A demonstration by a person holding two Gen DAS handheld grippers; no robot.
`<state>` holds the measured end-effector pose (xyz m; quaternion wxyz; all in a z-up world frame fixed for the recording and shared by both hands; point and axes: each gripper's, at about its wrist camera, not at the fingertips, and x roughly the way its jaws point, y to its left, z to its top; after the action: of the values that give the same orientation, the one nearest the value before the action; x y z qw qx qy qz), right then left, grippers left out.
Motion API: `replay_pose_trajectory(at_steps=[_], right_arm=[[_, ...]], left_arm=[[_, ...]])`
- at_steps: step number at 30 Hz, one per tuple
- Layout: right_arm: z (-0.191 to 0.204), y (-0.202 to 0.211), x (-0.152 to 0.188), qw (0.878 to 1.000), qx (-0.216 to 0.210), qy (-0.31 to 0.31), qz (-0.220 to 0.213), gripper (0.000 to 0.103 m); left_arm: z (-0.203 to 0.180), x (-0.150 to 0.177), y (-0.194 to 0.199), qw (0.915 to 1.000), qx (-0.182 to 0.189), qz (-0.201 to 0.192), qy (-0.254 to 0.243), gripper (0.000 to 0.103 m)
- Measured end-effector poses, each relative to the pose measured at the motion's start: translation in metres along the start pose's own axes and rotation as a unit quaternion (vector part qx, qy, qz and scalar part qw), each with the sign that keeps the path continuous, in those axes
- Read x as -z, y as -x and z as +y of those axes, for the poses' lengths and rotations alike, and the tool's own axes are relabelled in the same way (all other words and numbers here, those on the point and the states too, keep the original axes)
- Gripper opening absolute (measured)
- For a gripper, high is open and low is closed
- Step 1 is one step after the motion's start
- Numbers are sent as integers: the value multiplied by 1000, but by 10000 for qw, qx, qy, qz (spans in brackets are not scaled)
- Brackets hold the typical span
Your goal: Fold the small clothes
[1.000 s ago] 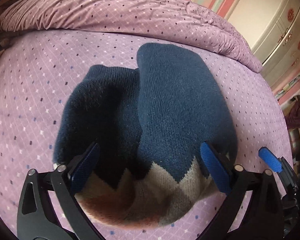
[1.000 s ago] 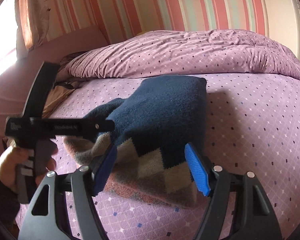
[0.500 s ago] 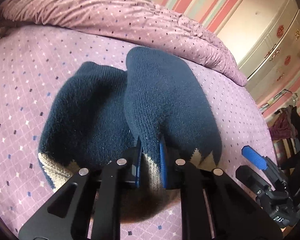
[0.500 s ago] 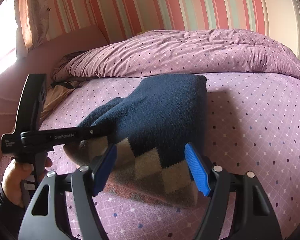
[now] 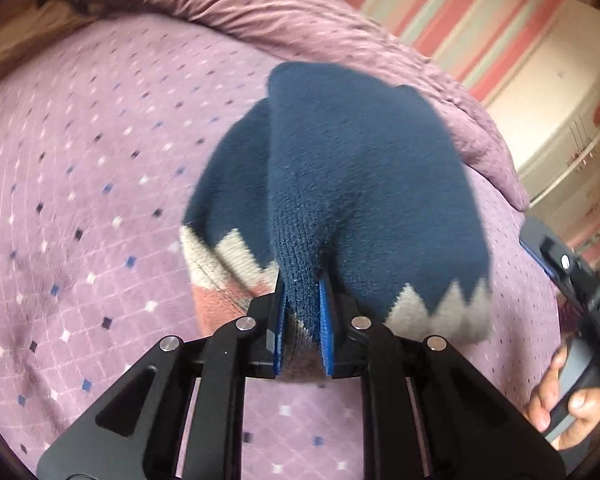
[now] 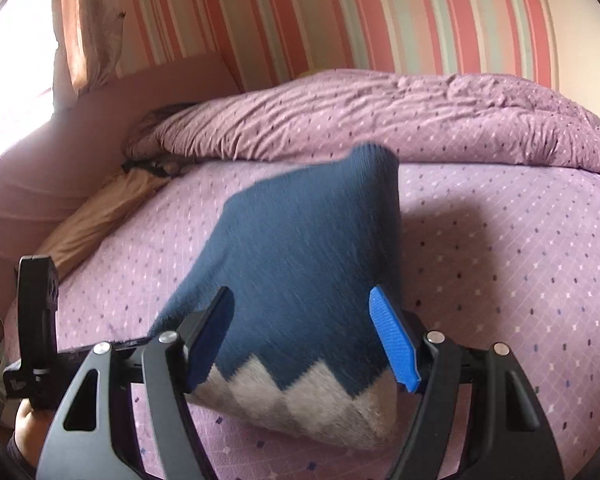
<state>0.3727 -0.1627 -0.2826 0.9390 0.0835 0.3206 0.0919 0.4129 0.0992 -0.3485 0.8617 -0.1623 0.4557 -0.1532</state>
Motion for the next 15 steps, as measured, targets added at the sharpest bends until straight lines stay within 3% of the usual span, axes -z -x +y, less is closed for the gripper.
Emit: replay_pose_trajectory(at_steps=[6, 8, 9, 10, 12, 15], right_arm=[[1, -15, 23, 9998, 23, 4, 191, 71], [-2, -15, 26, 9998, -29, -43, 172, 71], [-2, -13, 25, 9999, -38, -38, 141, 71], [-2, -10, 25, 10000, -63, -18, 73, 71], [-3, -3, 21, 9999, -71, 49, -57, 71], [-3, 6, 15, 9996, -11, 210, -187, 71]], left_arm=[[-1, -2, -17, 9996, -122, 73, -240, 23], [-7, -6, -14, 9992, -134, 12, -372, 34], [-7, -6, -10, 9989, -210, -69, -408, 52], [-9, -7, -4, 9983, -294, -153, -471, 65], [-12, -11, 4, 9980, -333, -152, -506, 70], [-25, -14, 26, 9973, -424, -238, -553, 85]])
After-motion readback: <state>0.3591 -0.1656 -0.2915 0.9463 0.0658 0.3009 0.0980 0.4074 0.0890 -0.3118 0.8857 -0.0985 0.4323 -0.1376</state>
